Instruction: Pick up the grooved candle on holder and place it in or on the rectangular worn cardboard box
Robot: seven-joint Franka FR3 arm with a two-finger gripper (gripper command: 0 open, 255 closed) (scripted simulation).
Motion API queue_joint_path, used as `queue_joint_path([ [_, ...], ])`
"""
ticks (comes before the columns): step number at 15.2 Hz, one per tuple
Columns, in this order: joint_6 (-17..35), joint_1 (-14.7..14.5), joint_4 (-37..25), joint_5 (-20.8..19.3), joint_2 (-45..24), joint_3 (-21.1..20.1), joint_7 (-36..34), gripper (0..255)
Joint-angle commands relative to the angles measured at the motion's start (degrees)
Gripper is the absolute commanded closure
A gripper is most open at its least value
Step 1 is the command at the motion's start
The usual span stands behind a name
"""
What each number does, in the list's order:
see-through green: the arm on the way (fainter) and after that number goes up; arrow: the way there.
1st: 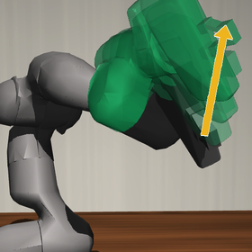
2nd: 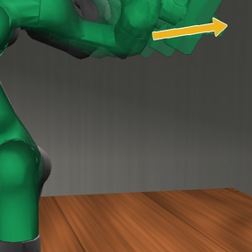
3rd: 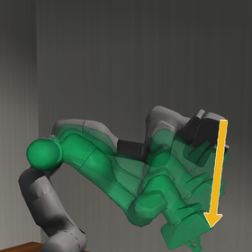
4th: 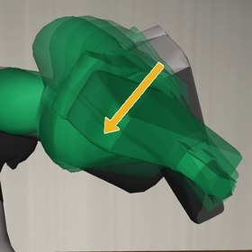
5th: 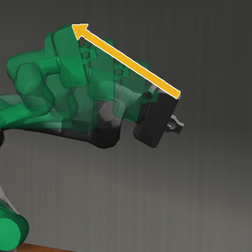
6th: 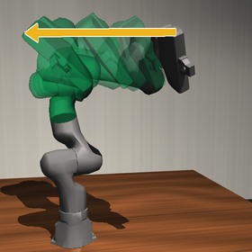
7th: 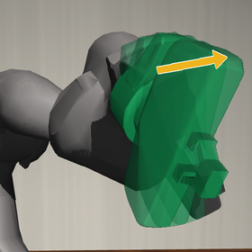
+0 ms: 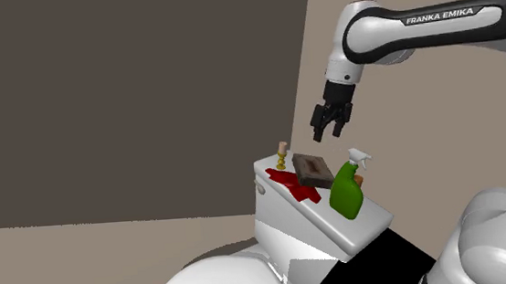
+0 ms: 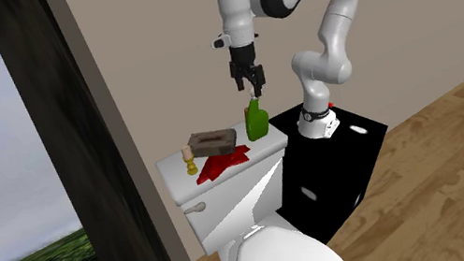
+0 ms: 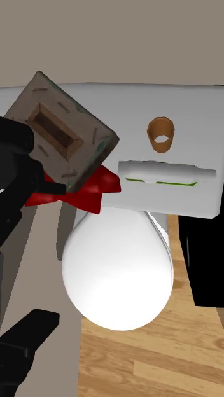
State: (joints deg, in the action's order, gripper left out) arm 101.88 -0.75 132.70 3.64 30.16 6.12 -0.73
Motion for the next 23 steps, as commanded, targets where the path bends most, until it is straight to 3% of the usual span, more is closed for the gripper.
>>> queue_joint_path([
  [1, 2.81, 0.21, -1.45, -0.46, -4.29, 0.71, 0.99, 0],
  [12, 12.35, 0.92, -15.44, -0.49, -28.07, 3.11, 4.37, 0],
  [23, 13.85, 3.08, -36.67, 1.04, -50.95, 4.07, 6.80, 0],
])
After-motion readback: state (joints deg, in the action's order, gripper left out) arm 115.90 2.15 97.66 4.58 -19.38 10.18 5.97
